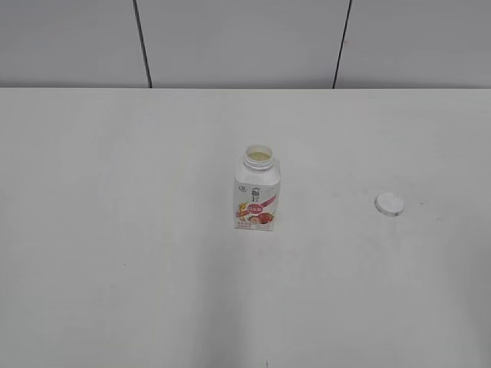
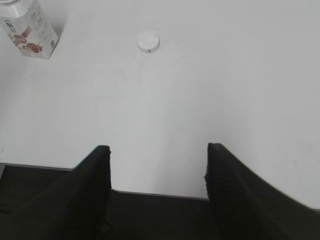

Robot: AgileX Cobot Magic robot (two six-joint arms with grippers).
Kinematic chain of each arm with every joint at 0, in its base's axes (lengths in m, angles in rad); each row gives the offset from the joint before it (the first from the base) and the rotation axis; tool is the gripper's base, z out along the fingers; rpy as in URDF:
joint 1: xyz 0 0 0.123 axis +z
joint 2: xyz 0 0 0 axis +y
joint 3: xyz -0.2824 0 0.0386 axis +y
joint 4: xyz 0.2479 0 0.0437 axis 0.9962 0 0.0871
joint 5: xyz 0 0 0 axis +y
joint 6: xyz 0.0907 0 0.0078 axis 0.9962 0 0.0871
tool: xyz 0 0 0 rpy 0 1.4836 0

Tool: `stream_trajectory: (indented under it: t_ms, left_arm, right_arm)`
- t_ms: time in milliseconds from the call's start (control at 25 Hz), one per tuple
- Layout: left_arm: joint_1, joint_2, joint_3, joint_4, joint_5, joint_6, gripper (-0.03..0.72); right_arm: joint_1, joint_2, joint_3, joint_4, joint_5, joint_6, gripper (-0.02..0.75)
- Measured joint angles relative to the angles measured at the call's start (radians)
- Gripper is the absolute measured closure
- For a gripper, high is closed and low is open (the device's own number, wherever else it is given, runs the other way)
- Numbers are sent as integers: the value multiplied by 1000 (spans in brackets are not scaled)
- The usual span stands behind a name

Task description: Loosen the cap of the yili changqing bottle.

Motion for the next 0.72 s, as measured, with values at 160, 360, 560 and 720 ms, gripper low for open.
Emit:
stream_trajectory:
  t_ms: [160,360,560,720]
  left_arm:
    - [0,-5,32,0,0,2,419]
    - [0,-5,48,0,-68,26,419]
    - [0,-5,87,-36,-157,49,420]
    - [0,-5,89,-43,-166,56,420]
  right_arm:
    - [0,-120,31,-3,-13,-1,259]
    - [1,-144,43,-11,-35,-1,259]
    - [1,-144,53,-33,-55,-1,259]
    - [1,-144,53,-36,-57,-1,259]
